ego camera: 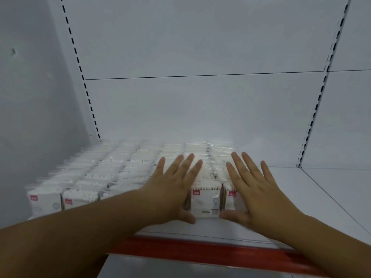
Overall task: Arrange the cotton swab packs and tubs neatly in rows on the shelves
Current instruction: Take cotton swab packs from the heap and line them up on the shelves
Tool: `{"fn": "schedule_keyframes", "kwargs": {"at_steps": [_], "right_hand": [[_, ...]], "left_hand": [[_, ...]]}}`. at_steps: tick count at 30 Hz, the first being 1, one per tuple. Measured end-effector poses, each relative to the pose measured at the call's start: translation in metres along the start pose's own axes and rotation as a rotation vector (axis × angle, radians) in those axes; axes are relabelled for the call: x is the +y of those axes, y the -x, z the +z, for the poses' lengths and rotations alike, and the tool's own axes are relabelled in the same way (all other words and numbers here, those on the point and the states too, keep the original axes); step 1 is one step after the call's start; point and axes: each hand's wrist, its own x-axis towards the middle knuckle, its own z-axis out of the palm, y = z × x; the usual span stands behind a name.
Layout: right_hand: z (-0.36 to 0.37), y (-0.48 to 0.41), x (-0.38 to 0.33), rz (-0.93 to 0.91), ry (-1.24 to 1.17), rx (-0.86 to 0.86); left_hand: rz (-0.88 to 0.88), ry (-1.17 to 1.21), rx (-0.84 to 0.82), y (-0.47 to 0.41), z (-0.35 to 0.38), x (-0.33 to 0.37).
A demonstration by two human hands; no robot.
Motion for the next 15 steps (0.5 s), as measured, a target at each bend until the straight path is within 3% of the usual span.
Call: {"fn": "schedule_keyframes", "kwargs": {"at_steps": [5, 10, 15], "right_hand": [[-0.011, -0.036, -0.039, -0.108, 0.063, -0.066], [-0.016, -0.052, -0.052, -0.137, 0.024, -0.270], [-0.012, -0.055, -0.051, -0.129, -0.046, -0.216]], "left_hand": [[-0.186, -0.045, -0.106, -0.009, -0.003, -0.027], [-0.198, -0.035, -0.162, -0.020, 0.001, -0.034], [-0.188, -0.077, -0.191, -0.024, 0.001, -0.035]]}}
